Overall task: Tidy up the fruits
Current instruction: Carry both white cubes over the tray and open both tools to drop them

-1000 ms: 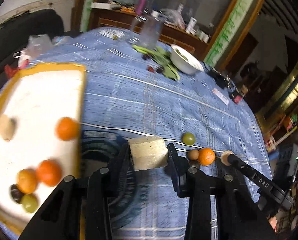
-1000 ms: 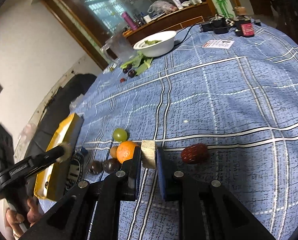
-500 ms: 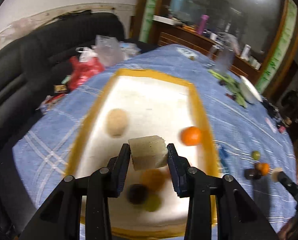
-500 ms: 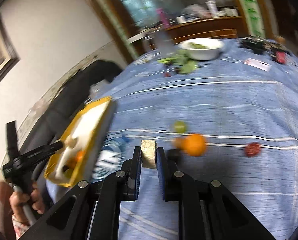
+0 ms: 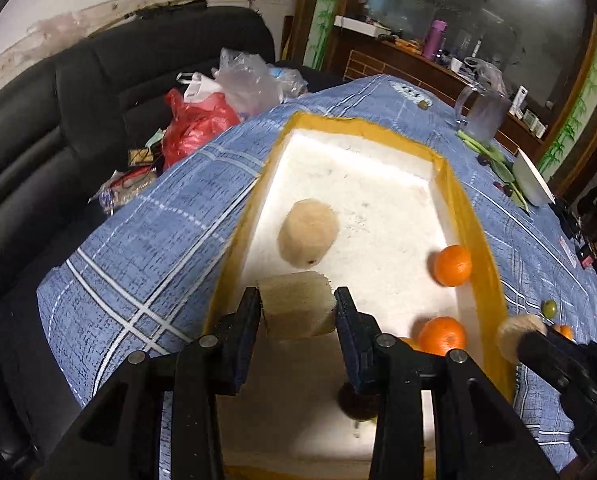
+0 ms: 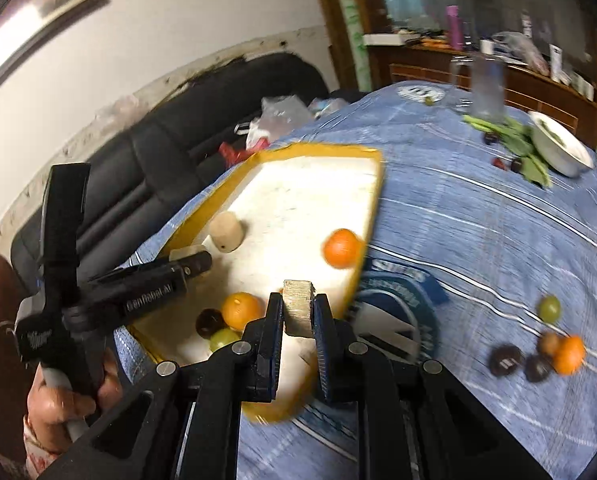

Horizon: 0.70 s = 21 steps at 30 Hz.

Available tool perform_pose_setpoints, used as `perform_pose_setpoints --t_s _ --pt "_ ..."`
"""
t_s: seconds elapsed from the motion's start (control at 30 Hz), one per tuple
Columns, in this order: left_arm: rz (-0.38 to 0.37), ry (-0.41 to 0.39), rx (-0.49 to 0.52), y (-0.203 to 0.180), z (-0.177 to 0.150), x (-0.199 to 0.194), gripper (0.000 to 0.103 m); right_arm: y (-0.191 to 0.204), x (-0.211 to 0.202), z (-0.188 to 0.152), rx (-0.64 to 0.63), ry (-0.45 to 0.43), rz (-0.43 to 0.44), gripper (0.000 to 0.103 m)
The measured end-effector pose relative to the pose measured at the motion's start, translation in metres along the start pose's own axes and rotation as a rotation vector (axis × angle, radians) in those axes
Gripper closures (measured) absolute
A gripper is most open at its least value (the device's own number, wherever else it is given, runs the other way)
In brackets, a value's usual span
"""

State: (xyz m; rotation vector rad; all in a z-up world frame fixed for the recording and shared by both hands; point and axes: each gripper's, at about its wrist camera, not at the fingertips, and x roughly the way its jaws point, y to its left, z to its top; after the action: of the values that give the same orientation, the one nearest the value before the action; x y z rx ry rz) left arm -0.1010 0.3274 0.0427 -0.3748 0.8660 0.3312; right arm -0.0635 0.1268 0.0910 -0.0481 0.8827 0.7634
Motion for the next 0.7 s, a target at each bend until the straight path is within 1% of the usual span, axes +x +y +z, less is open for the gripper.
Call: perform_pose_setpoints --t_s 0.07,0.13,0.2,0.3,0.4,0.43,0.5,0.57,0.67,0.7 --pt "-0.027 -0.005 -0.001 0.001 0.000 -0.003 0.066 0.006 0.016 0.007 -0.015 0.026 -0.005 0.086" --pt "-0.024 -0.012 0.013 0.001 -0.001 -0.004 0.066 0.012 0.033 0.016 -0.026 0.054 -0.009 0.086" --pt "-0.052 -0.018 0.014 0.003 -0.002 -0.007 0.063 0.016 0.049 0.021 -0.041 0.079 -0.028 0.086" --pt "-0.094 -0.025 0.004 0.008 -0.001 -0.011 0.061 0.020 0.071 0.024 -0.048 0.122 -0.044 0.085" --pt "-0.131 -0.027 -0.012 0.011 0.000 -0.015 0.058 0.020 0.079 0.027 -0.030 0.137 -0.033 0.084" --pt "-0.138 -0.028 -0.014 0.011 0.000 -0.016 0.057 0.020 0.080 0.028 -0.024 0.139 -0.031 0.081" --pt "-0.150 -0.036 -0.015 0.010 0.000 -0.020 0.047 0.020 0.081 0.032 -0.019 0.130 -0.035 0.074" --pt "-0.140 -0.060 -0.018 0.011 0.001 -0.028 0.038 0.022 0.078 0.036 -0.027 0.112 -0.046 0.073" --pt "-0.156 -0.091 -0.040 0.017 0.004 -0.040 0.037 0.019 0.060 0.041 -0.027 0.062 -0.066 0.073" --pt "-0.157 -0.103 -0.053 0.020 0.005 -0.044 0.036 0.017 0.053 0.040 -0.018 0.046 -0.068 0.071"
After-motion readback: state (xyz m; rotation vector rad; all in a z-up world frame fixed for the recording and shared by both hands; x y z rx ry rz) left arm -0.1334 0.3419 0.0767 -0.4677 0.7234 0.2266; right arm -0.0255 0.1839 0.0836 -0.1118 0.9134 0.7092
